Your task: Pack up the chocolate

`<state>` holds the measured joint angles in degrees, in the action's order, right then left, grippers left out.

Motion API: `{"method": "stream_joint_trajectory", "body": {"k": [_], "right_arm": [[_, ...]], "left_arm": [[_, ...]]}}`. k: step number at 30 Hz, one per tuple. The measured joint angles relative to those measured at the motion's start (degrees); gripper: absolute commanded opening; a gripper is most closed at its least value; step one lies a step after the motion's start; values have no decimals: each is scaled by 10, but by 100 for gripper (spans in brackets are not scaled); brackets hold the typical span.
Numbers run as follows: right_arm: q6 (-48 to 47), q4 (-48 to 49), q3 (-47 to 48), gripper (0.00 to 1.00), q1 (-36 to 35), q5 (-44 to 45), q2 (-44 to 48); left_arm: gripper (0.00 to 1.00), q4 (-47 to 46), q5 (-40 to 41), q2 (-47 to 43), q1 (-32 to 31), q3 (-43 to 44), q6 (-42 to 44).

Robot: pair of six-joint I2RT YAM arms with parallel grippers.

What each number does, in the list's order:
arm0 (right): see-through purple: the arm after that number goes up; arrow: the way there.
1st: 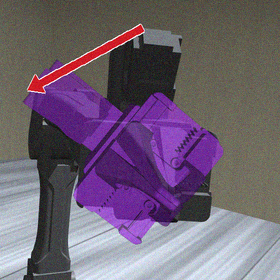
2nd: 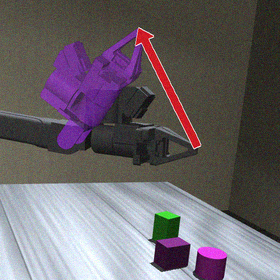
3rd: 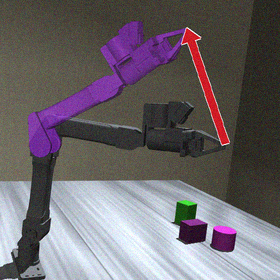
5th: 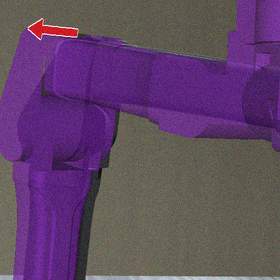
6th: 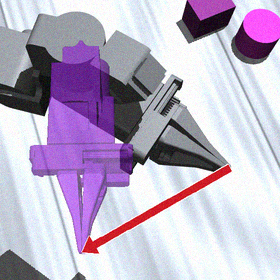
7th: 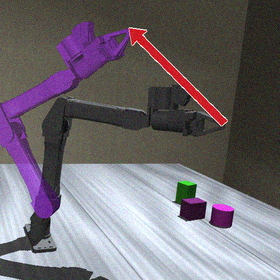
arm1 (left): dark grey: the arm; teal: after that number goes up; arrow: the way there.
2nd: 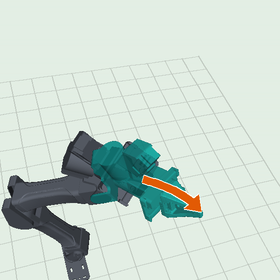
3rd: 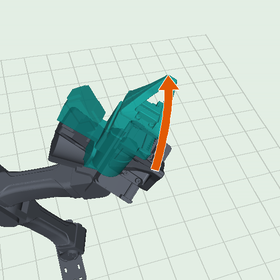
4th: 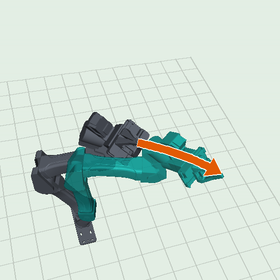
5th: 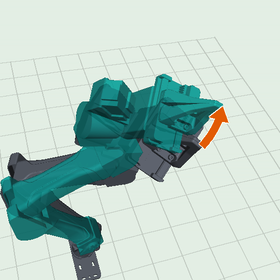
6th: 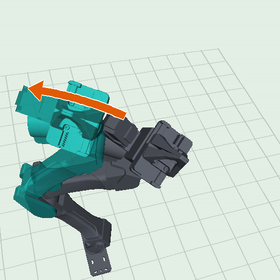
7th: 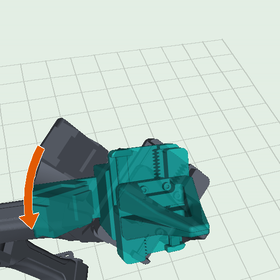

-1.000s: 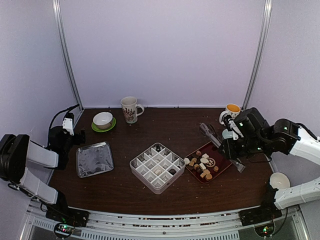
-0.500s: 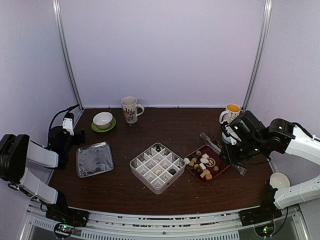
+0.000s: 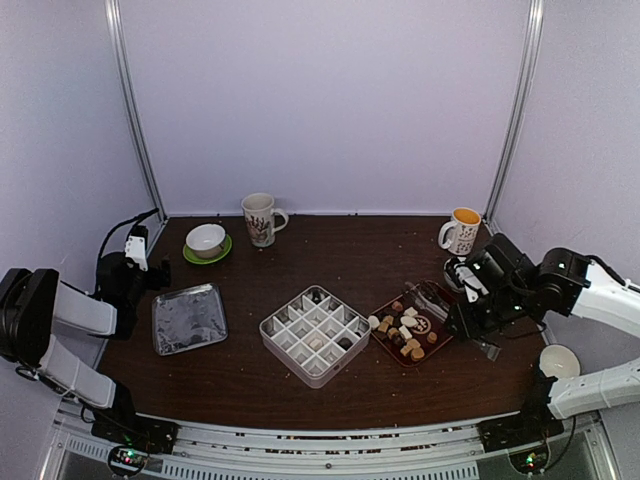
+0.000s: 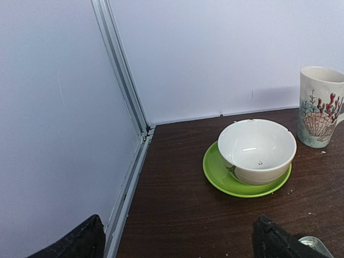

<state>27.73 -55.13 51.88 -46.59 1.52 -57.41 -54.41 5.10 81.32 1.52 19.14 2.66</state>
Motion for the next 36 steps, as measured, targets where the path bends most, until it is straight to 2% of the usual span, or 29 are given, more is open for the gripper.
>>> {"method": "stream_joint_trajectory", "body": {"k": [8,18,36], "right_arm": [[0,4,-35,40,62,-4,3],[-5,23,-36,39,118,-3,-24],[7,38,-51,41,128,-47,-6]], "left_arm": [[98,0,0,0,0,0,0],[98,0,0,0,0,0,0],[98,0,0,0,0,0,0]]}}
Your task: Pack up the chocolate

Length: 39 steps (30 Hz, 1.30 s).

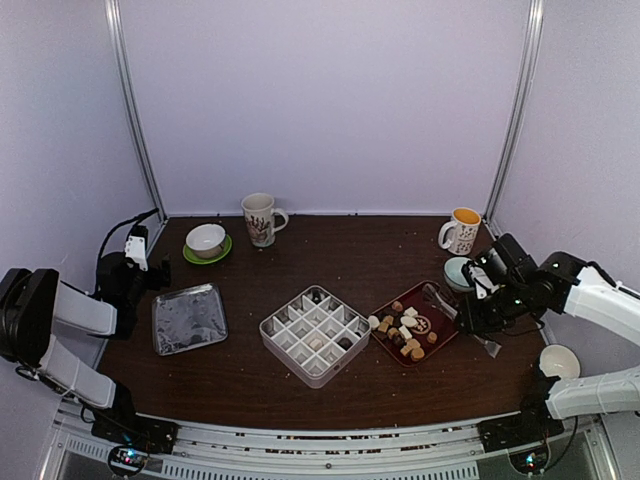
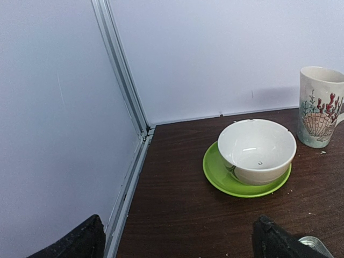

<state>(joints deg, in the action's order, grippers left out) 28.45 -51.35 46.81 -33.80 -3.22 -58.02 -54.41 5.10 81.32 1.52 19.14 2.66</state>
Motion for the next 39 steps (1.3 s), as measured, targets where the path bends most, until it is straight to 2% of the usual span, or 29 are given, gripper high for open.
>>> {"method": "stream_joint_trajectory", "body": {"k": [7,20,39], "right_arm": [[-2,-3,-13,41,0,-43,11],[-3,-7,-26,42,1,-67,10],[-52,-15,17,42,1,-63,-81]], "left_arm": [[98,-16,-14,0,0,-9,2],[98,-52,-40,0,0,-43,10],[98,-22,-8,0,0,-13,4]]}}
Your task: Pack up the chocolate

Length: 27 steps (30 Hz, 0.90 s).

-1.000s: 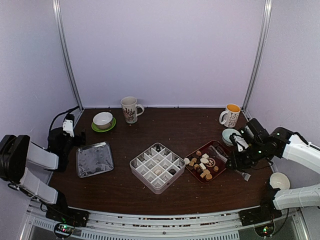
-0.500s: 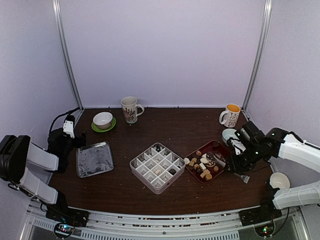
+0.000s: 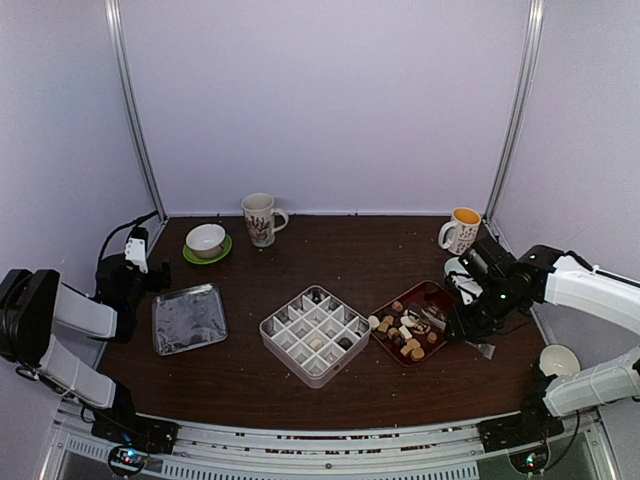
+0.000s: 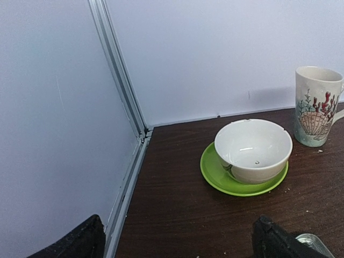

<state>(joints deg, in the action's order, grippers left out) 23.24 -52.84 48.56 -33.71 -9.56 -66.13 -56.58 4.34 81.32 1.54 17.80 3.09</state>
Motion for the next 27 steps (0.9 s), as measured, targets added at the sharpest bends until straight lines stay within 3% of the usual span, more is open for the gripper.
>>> {"method": "stream_joint_trajectory", "body": {"k": [27], "right_arm": [[-57,-41,72,41,-19,45,-106]], "left_arm": [[98,9,5,0,0,0,0]]}}
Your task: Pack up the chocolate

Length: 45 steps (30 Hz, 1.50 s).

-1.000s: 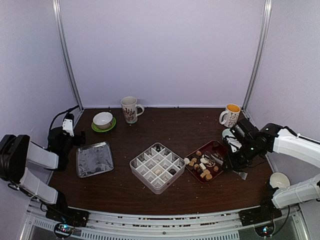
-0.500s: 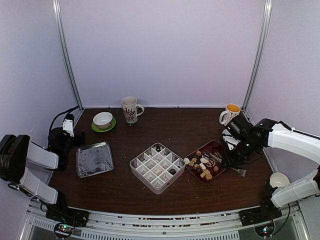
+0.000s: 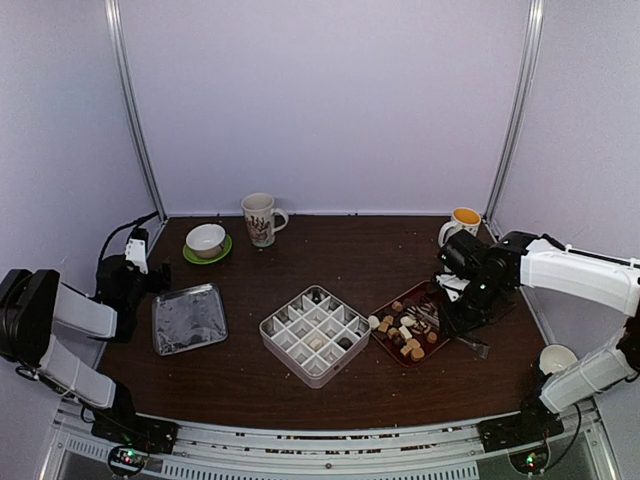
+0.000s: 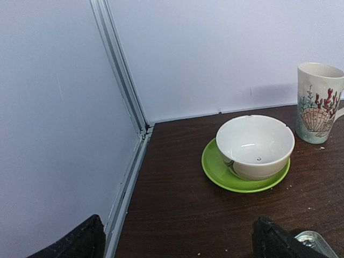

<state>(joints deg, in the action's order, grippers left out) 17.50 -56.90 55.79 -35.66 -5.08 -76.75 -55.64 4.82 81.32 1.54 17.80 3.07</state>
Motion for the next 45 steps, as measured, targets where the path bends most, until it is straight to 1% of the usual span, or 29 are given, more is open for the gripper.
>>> {"method": "stream_joint_trajectory", "body": {"k": [6,11,17,29,36,41,45], "right_arm": [[0,-14,3,38,0,21,-18],[5,-25,14,32,0,41,-17],[9,-32,22,28,0,49,-16],[9,-52,63,25,0,46,27],[9,-57,71,24,-13,25,45],[9,-47,87,24,-48,-17,62],[10,-22,94,23,-78,-56,72]], "left_arm": [[98,0,1,0,0,0,0],[98,0,1,0,0,0,0],[98,0,1,0,0,0,0],[98,0,1,0,0,0,0],[98,0,1,0,0,0,0],[98,0,1,0,0,0,0],[98,0,1,0,0,0,0]]}}
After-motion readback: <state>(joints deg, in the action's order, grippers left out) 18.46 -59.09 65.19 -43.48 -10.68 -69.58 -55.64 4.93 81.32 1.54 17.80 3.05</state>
